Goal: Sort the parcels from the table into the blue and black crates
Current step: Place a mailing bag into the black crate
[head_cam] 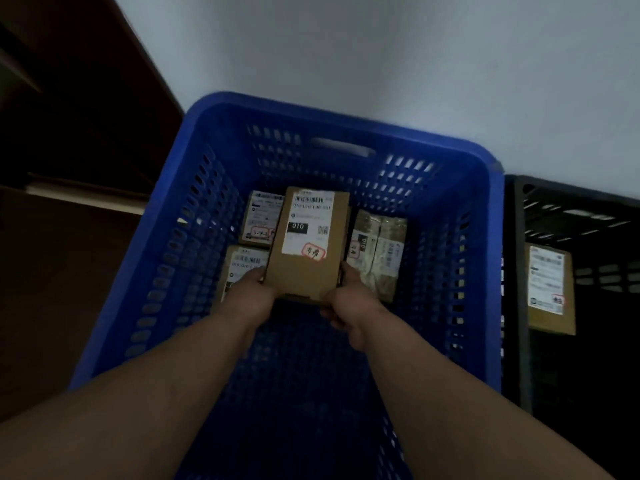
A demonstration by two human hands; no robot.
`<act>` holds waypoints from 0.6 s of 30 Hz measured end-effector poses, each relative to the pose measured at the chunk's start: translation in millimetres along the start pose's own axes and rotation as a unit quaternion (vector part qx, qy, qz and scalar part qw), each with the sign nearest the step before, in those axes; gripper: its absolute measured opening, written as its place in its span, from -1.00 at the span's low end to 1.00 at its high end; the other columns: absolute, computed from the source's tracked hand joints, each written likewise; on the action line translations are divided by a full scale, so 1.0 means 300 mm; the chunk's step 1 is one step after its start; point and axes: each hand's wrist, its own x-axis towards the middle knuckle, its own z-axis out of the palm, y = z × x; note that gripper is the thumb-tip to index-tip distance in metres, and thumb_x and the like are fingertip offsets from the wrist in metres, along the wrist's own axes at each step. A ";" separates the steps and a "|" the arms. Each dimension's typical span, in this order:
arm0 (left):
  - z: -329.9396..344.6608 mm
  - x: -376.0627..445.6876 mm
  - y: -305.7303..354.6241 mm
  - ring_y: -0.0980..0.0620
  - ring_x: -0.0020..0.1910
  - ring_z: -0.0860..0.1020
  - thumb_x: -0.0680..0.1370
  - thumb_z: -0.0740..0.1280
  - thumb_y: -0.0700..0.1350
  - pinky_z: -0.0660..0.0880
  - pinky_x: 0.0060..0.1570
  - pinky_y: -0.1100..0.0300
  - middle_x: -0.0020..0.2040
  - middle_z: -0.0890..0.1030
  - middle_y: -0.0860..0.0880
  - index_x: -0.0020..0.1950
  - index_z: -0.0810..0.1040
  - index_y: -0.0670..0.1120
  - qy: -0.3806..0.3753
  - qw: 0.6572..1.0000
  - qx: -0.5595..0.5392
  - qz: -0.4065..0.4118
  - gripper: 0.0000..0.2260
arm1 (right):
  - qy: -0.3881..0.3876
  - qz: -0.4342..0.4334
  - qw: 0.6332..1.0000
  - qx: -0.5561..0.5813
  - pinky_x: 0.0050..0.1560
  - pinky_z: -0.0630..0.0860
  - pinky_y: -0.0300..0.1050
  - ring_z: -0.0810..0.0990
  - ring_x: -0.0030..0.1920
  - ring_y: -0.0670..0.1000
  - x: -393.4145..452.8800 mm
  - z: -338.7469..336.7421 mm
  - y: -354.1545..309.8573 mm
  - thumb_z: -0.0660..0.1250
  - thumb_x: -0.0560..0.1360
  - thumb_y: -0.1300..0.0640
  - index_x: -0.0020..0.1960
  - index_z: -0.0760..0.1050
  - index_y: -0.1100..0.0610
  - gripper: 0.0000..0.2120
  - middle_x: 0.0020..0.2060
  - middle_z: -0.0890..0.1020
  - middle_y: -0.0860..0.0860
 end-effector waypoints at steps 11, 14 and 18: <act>0.078 0.075 -0.010 0.04 0.28 0.36 0.61 0.25 -0.09 0.33 0.26 0.19 0.47 0.33 -0.02 0.50 0.31 -0.02 -0.036 0.990 0.116 0.067 -0.55 | 0.049 -0.001 0.999 0.017 -0.12 0.47 -0.23 0.47 -0.05 -0.13 0.083 -0.005 0.082 0.29 0.56 0.22 0.52 0.11 -0.04 -0.38 -0.03 0.47 -0.16; 0.073 0.081 0.000 0.00 0.29 0.39 0.61 0.26 -0.09 0.39 0.24 0.15 0.45 0.36 -0.04 0.49 0.33 -0.02 -0.033 0.993 0.104 0.052 -0.56 | 0.045 0.005 0.999 0.011 -0.18 0.44 -0.24 0.45 -0.07 -0.14 0.082 -0.011 0.074 0.29 0.55 0.22 0.52 0.11 -0.05 -0.37 -0.09 0.44 -0.17; 0.061 0.087 0.012 -0.05 0.30 0.42 0.59 0.29 -0.09 0.38 0.32 0.11 0.43 0.39 -0.06 0.48 0.36 -0.02 -0.020 0.996 0.077 0.028 -0.55 | 0.035 -0.012 0.999 0.003 0.01 0.42 -0.19 0.45 -0.03 -0.11 0.084 -0.010 0.043 0.31 0.54 0.23 0.52 0.15 -0.06 -0.36 0.14 0.49 -0.08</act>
